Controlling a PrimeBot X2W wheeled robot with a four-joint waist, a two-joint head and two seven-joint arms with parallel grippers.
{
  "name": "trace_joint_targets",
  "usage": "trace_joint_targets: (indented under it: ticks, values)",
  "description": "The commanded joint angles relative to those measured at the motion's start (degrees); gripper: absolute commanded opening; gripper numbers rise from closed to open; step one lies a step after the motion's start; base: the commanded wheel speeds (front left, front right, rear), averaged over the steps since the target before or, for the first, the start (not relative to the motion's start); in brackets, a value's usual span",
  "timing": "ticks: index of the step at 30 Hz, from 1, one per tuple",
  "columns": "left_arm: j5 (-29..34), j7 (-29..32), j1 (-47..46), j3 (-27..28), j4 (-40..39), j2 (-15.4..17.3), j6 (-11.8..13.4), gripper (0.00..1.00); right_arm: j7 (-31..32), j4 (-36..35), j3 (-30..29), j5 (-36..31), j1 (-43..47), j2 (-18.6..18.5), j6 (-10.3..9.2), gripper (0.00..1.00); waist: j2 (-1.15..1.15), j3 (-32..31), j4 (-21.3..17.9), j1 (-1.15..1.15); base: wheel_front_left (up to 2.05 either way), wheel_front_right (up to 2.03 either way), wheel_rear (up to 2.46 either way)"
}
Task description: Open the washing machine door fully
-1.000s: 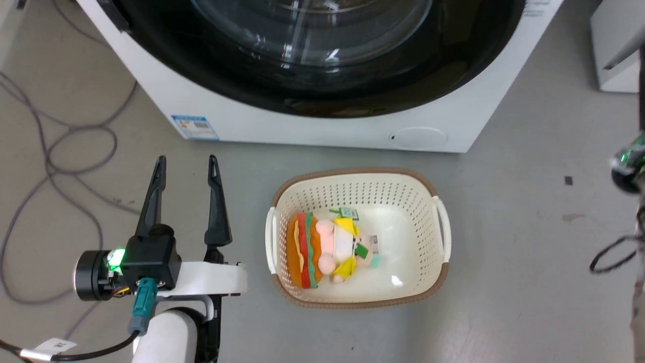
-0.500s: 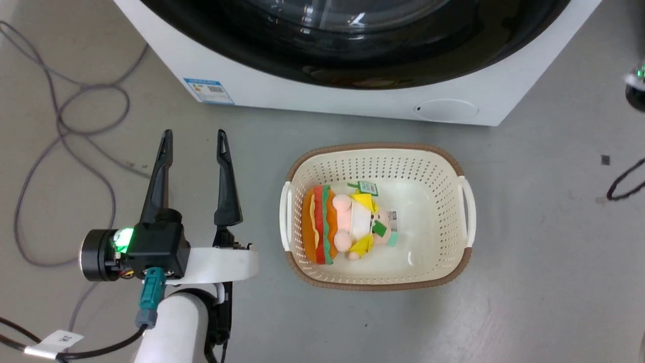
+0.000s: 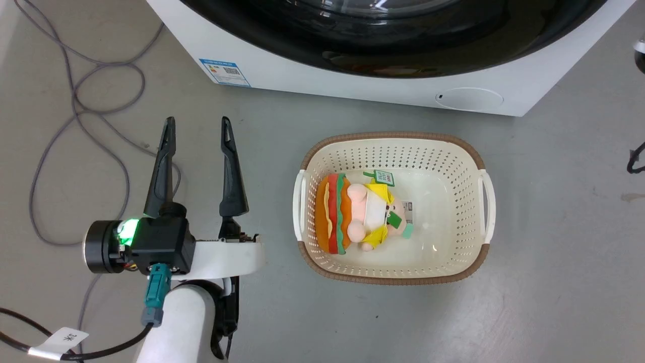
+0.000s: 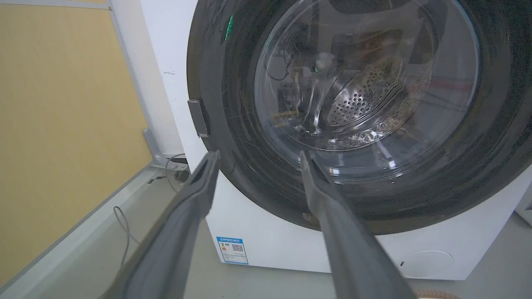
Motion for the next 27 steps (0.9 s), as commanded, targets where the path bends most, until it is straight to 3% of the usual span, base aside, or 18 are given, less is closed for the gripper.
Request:
trace_joint_targets:
  ticks: [1,15,27]
  values:
    - [-0.28,-0.30,-0.50,0.05,-0.18,0.07,0.18,1.00,1.85,-0.43,1.58,0.17,0.93,0.40,0.06,0.00,0.00,-0.15,-0.07,0.00,0.00,0.00,0.00]
    - [0.09,-0.30,-0.11,0.51,0.52,0.07,-0.42,1.00,9.59,-4.32,7.21,0.80,6.17,0.35,0.06,0.00,0.00,-2.34,-1.05,0.00,0.00,0.00,0.00]
    - [0.78,-0.30,2.43,2.08,1.31,0.19,-1.43,1.00,15.55,-14.93,10.19,3.87,17.37,1.16,0.06,0.00,0.00,-6.61,-2.48,0.00,0.00,0.00,0.00]
